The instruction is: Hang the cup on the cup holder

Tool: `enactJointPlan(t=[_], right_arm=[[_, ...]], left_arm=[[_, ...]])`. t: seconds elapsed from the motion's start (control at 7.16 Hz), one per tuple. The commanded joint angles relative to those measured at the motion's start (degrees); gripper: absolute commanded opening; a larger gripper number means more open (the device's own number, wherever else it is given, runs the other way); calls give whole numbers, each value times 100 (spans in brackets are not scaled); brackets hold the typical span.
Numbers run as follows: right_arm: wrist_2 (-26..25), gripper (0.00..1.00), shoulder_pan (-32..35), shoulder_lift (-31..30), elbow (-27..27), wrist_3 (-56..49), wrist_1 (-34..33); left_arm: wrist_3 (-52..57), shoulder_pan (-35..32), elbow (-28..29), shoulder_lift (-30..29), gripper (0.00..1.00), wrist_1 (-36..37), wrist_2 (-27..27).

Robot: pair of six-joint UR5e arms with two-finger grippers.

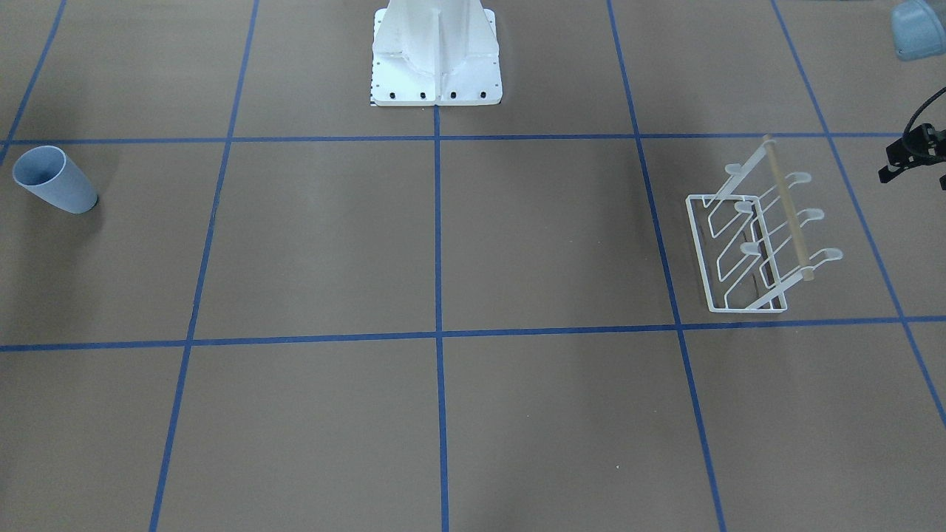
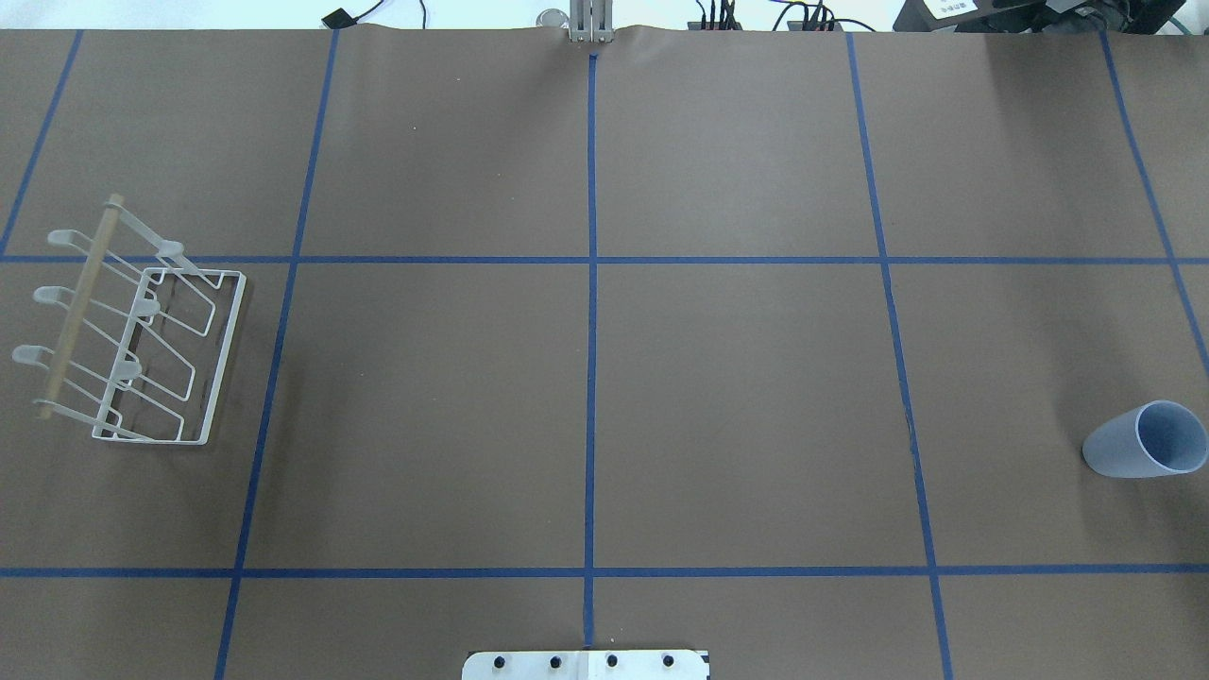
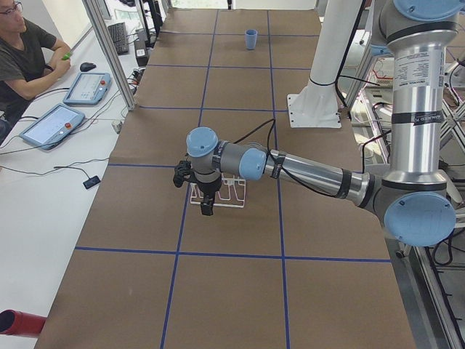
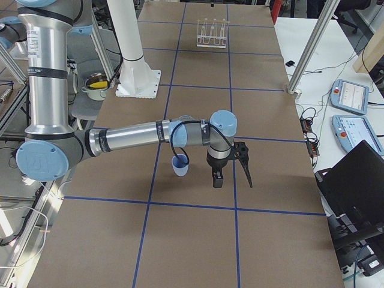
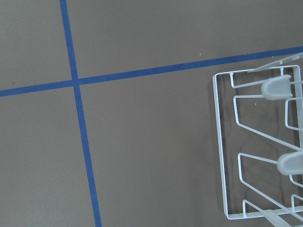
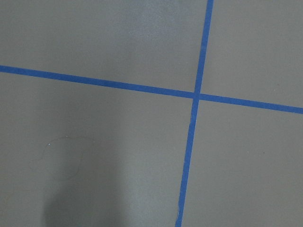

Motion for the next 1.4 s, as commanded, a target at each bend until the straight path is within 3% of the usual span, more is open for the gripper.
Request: enactJointPlan(t=[0.0,1.26], right_arm=[[10,100,0,-5,2,14,-1],[116,100,-9,-5,11,23,8]], left_arm=[[17,8,-113,7,99,0,-9],[-9,-9,-272,42,99,9,18]])
